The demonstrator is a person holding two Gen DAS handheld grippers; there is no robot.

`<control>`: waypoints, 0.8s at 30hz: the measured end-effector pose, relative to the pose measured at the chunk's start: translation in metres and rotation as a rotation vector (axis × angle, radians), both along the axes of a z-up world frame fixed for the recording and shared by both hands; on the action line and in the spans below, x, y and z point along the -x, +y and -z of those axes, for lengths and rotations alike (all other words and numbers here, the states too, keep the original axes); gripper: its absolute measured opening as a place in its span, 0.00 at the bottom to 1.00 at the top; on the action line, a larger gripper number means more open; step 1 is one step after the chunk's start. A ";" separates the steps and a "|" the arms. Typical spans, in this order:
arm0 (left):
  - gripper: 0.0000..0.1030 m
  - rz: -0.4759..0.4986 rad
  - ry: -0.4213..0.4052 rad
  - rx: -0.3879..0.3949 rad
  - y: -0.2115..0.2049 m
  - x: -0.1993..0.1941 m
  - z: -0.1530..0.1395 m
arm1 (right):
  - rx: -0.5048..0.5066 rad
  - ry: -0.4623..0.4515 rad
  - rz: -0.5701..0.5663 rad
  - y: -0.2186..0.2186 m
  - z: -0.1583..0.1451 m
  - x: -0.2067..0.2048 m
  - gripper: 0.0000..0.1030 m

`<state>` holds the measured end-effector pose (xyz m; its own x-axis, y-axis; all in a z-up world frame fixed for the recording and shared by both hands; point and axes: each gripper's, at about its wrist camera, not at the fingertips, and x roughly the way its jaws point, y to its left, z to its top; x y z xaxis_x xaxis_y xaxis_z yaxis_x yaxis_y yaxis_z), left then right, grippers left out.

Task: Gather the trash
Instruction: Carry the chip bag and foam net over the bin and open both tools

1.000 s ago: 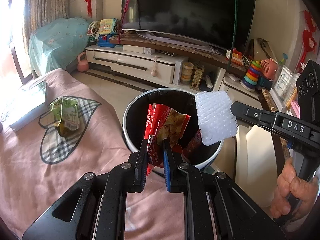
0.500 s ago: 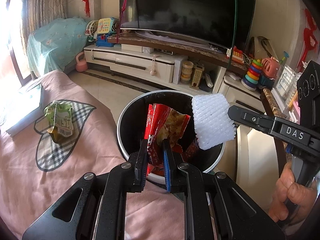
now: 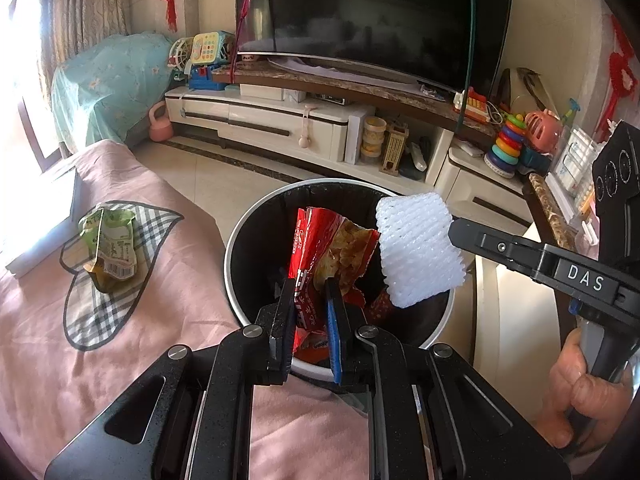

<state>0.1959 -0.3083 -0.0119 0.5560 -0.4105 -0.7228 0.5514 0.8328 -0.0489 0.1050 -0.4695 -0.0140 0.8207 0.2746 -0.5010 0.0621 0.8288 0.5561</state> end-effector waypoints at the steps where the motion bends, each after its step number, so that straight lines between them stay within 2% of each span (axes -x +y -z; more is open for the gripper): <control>1: 0.12 0.001 0.004 -0.001 -0.001 -0.001 0.001 | 0.001 0.003 -0.001 0.000 0.000 -0.002 0.02; 13: 0.13 -0.001 0.067 -0.011 -0.008 -0.019 0.016 | 0.002 0.046 -0.010 -0.001 0.008 -0.016 0.03; 16: 0.32 -0.006 0.076 -0.002 -0.005 -0.020 0.015 | 0.005 0.062 -0.005 -0.001 0.009 -0.021 0.09; 18: 0.52 -0.020 0.059 0.003 0.000 -0.017 0.011 | -0.005 0.069 0.004 -0.003 0.009 -0.022 0.15; 21: 0.65 -0.044 0.040 0.027 0.012 -0.012 0.004 | -0.018 0.052 0.019 -0.005 0.007 -0.015 0.41; 22: 0.66 -0.052 0.036 0.034 0.017 -0.010 0.001 | -0.021 0.043 0.019 -0.004 0.006 -0.013 0.48; 24: 0.67 -0.066 0.031 0.051 0.027 -0.005 -0.003 | -0.019 0.033 0.030 -0.002 0.002 -0.006 0.52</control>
